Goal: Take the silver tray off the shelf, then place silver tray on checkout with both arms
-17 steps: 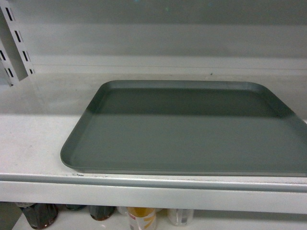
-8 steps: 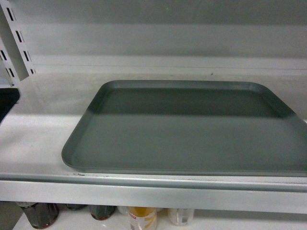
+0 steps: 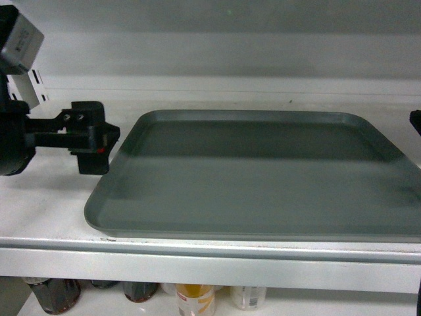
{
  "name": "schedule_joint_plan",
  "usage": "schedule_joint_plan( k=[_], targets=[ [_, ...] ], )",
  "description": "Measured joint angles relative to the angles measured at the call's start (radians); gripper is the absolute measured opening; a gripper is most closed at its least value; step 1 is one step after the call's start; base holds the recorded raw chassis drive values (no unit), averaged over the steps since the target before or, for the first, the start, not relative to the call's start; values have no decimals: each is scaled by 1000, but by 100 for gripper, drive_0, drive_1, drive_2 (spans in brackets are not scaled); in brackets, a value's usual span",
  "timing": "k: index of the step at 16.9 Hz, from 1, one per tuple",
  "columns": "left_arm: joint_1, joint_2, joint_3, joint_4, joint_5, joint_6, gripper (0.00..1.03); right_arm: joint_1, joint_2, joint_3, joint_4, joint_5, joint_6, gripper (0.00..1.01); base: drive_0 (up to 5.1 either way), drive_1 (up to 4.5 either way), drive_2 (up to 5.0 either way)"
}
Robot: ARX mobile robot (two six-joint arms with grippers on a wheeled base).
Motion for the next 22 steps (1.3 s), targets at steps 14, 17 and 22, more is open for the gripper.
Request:
schedule_joint_plan(
  k=[14, 17, 22],
  targets=[
    [-85, 176, 193, -204, -60, -97, 98, 50, 205, 218, -299, 94, 72, 98, 0, 0, 0],
    [-85, 178, 193, -204, -62, -97, 98, 59, 216, 220, -306, 112, 84, 98, 0, 0, 0],
    [-85, 180, 192, -204, -65, -92, 94, 65, 216, 220, -302, 112, 85, 98, 0, 0, 0]
  ],
)
